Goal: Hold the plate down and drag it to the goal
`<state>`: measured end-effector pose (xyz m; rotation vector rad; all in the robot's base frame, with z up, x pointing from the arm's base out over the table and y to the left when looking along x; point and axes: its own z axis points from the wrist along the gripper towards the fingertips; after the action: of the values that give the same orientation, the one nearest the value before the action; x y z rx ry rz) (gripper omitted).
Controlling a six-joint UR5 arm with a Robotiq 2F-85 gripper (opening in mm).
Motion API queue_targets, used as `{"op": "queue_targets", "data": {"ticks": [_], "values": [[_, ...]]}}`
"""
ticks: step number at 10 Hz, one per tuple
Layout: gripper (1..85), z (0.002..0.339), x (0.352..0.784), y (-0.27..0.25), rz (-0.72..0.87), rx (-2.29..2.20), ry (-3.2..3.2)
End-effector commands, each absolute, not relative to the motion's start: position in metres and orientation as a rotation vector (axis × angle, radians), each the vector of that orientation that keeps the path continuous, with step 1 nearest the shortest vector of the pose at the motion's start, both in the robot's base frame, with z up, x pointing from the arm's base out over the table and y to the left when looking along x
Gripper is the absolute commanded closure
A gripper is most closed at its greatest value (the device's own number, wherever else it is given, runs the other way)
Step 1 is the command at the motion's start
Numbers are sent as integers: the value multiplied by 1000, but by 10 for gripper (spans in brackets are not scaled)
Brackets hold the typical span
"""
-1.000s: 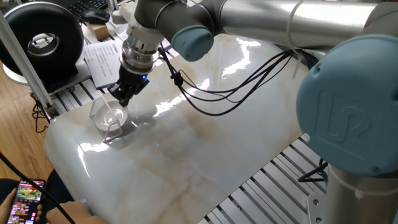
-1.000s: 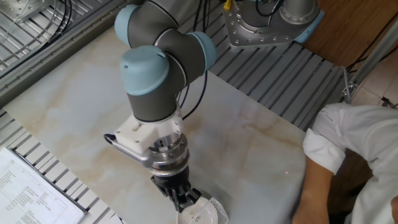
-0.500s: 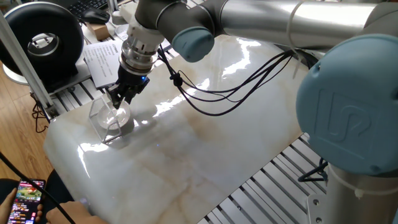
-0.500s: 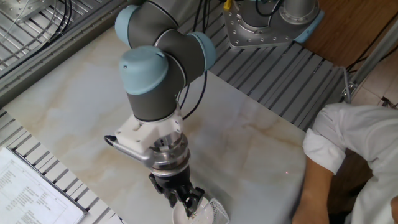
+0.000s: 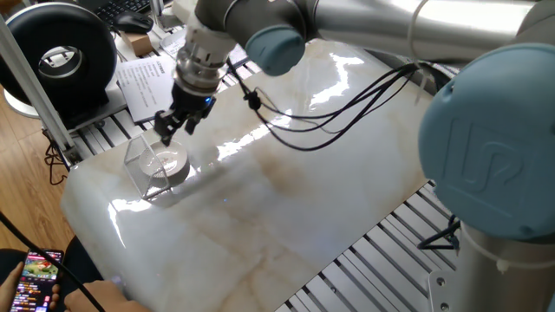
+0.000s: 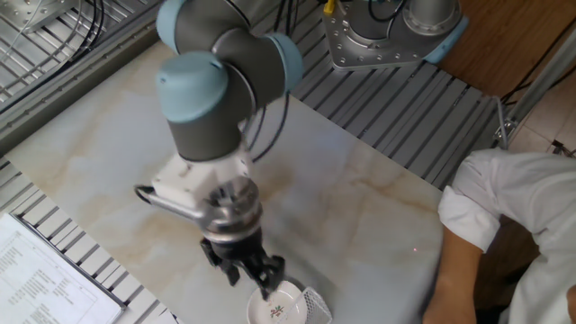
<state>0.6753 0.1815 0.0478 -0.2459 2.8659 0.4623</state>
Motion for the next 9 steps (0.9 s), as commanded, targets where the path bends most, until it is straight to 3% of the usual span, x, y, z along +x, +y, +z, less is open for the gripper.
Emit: {"op": "queue_targets", "data": {"ticks": [1,2,3,4,7,9], "values": [[283,53,664,127,396,-361,2870],[300,54,655,109,385,-432,2875],[523,53,653,96,330,-487,2877],[843,49,651,78,236,-435,2917],[843,46,640,71,216,-291,2992],[843,42,620,13,94,-381,3003]]}}
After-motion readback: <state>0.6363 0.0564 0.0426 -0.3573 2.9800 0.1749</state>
